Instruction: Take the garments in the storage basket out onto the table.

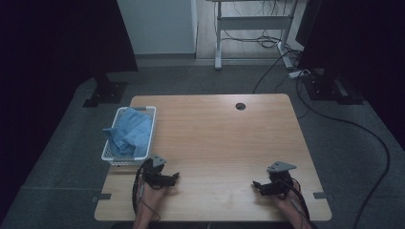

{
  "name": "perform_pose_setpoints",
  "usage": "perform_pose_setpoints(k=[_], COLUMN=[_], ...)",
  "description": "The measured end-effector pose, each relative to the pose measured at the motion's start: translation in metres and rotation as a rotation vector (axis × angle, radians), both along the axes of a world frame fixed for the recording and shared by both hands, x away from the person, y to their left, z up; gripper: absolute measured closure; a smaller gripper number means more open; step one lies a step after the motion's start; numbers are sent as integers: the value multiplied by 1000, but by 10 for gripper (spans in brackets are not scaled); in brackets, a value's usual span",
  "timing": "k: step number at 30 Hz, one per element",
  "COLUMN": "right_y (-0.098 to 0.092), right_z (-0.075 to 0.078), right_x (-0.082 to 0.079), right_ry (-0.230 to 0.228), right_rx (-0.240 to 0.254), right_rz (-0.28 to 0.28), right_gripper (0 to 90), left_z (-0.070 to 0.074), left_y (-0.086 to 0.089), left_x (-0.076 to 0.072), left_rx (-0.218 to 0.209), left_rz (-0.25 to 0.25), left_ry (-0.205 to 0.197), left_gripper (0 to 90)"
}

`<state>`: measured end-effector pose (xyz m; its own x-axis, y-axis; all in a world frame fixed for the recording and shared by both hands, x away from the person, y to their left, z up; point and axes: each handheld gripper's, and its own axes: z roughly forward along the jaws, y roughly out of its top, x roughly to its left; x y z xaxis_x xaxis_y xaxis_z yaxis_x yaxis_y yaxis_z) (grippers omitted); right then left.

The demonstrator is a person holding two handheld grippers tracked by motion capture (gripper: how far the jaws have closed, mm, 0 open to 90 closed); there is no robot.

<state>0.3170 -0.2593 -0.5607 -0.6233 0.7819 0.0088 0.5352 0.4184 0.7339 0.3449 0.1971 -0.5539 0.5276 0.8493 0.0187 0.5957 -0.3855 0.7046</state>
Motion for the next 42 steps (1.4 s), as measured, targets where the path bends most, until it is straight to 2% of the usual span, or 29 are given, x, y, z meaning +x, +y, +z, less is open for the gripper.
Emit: perform_pose_setpoints(k=[13, 27, 33, 42], right_y=[0, 0, 0, 0], right_z=[0, 0, 0, 0], right_x=[0, 0, -1, -1], right_ry=[-1, 0, 0, 0], right_rx=[0, 0, 0, 0], right_rz=[3, 3, 4, 4], right_gripper=[79, 80, 80, 79], left_z=[0, 0, 1, 10], left_y=[-1, -2, -5, -6], left_x=[1, 2, 3, 2], left_rx=[3, 5, -18, -45], left_rz=[14, 4, -19, -27], left_ry=[5, 7, 18, 4], left_gripper=[18, 8, 9, 6])
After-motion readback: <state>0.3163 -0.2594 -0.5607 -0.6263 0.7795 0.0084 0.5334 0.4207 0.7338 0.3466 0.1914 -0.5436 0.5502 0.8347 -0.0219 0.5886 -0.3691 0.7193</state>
